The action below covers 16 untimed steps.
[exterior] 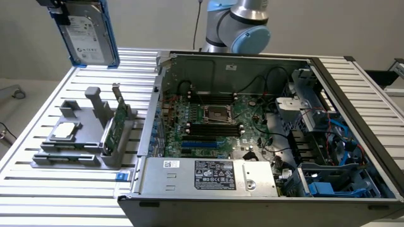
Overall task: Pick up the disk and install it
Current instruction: 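Pick up the disk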
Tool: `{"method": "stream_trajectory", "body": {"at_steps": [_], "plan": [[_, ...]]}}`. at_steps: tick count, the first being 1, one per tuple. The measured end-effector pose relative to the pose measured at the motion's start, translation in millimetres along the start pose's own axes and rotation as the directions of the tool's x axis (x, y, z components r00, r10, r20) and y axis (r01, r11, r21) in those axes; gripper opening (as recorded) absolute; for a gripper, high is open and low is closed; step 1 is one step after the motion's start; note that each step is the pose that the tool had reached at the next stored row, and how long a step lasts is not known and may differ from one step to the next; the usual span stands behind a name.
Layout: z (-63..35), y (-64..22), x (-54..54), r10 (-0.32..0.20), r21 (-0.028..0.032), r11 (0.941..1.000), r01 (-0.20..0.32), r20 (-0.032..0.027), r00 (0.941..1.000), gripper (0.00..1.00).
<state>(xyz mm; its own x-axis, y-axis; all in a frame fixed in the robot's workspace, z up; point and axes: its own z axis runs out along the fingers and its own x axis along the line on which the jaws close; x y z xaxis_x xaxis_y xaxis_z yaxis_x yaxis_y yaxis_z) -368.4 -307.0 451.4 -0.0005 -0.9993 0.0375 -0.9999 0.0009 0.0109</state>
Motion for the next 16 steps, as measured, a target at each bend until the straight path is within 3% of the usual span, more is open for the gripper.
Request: {"method": "stream_trajectory", "body": {"at_steps": [6,16], "plan": [[-11.2,-27.1,2.5,0.000,-0.0001,1.0000,0.000,-0.0001,1.0000,0.32],[-11.3,-69.1,23.6,0.000,-0.0002,1.0000,0.000,0.0000,1.0000,0.32]]}}
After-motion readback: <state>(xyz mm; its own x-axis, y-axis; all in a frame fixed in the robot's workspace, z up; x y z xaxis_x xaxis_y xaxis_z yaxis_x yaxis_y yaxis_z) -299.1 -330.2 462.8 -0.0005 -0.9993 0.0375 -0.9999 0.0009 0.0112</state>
